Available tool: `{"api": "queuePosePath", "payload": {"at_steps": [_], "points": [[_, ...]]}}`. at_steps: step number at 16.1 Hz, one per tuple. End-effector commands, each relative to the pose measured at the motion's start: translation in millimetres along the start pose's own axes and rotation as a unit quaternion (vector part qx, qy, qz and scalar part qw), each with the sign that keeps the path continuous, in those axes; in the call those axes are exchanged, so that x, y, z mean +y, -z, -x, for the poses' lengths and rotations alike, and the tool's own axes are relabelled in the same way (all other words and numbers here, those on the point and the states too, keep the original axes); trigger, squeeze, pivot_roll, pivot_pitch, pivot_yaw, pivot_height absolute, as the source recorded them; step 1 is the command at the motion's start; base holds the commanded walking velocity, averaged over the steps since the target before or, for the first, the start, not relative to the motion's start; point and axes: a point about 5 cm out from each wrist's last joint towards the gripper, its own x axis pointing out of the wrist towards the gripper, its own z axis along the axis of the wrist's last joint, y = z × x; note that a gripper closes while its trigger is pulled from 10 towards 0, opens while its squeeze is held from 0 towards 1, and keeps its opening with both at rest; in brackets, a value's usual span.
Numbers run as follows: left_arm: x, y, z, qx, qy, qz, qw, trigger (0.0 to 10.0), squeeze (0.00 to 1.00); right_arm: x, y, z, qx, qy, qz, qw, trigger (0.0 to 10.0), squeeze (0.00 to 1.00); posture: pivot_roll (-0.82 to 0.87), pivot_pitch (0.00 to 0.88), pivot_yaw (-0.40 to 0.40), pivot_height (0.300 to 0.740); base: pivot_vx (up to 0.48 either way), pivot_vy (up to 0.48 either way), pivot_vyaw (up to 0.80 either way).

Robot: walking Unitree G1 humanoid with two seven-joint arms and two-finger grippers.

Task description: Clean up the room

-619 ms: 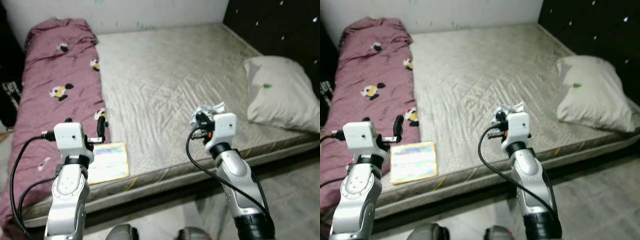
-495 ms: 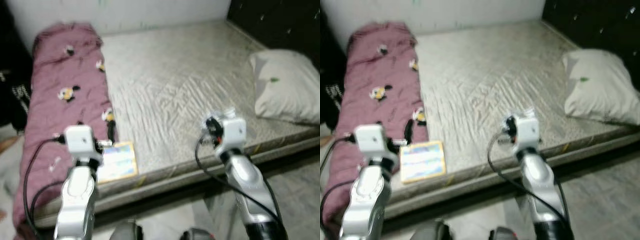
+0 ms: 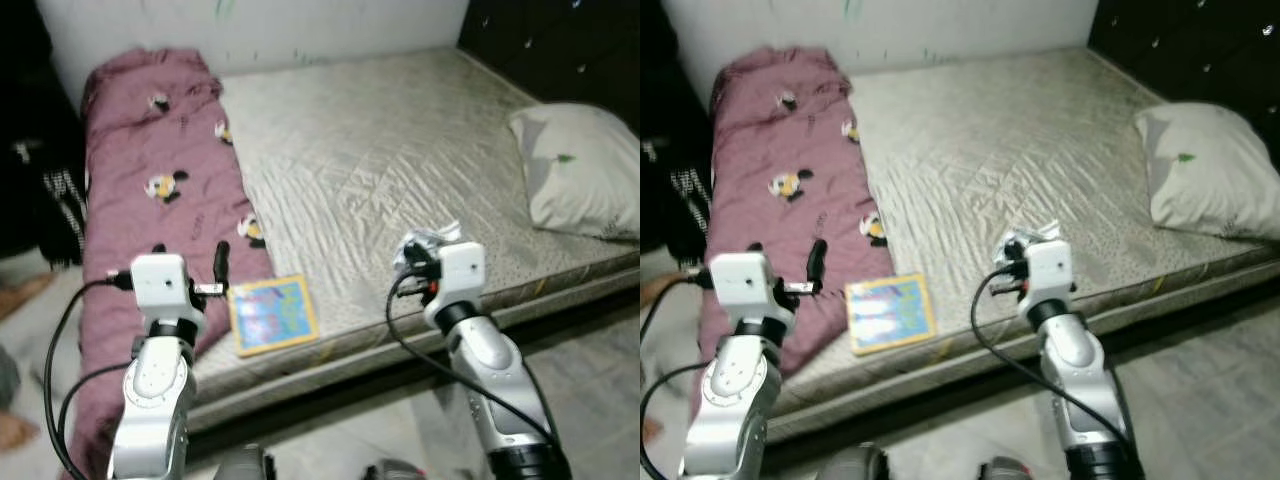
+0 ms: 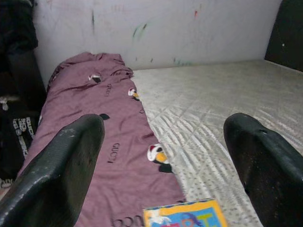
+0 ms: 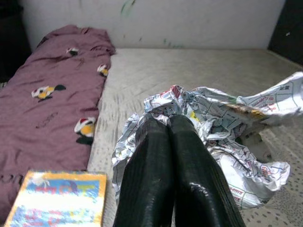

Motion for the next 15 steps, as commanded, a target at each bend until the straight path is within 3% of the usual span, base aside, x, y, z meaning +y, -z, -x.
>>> {"api": "queuePosePath", "payload": {"at_steps": [1, 4, 7, 10, 15], "points": [[7.8, -2.0, -1.4, -0.003, -0.010, -0.010, 1.000, 10.0, 0.00, 7.8, -6.8, -6.4, -0.014, -0.011, -0.001, 1.000, 10.0, 0.00, -0.02, 0.039, -0.004, 0.740, 0.000, 0.439, 0.00], [8.7, -1.5, -2.4, -0.001, -0.014, -0.013, 1.000, 10.0, 0.00, 3.8, -7.1, -5.1, -0.016, 0.005, -0.007, 1.000, 10.0, 0.00, -0.03, 0.049, -0.008, 0.740, 0.000, 0.258, 0.18], [7.9, 1.7, -2.6, 0.007, -0.021, -0.014, 1.000, 10.0, 0.00, 4.5, -5.8, -6.9, -0.012, 0.001, -0.004, 1.000, 10.0, 0.00, -0.03, 0.053, -0.011, 0.740, 0.000, 0.000, 0.80], [17.7, 5.6, -3.0, 0.023, -0.050, -0.001, 0.998, 10.0, 0.00, 7.3, -7.6, -8.6, -0.015, -0.006, 0.001, 1.000, 10.0, 0.00, -0.04, 0.058, 0.008, 0.740, 0.000, 0.000, 0.80], [14.6, -1.2, -12.0, 0.011, -0.037, -0.015, 0.999, 10.0, 0.00, 12.7, -17.1, -21.1, -0.035, -0.022, 0.017, 0.999, 10.0, 0.00, -0.03, 0.071, 0.012, 0.740, 0.000, 0.000, 0.80]]}}
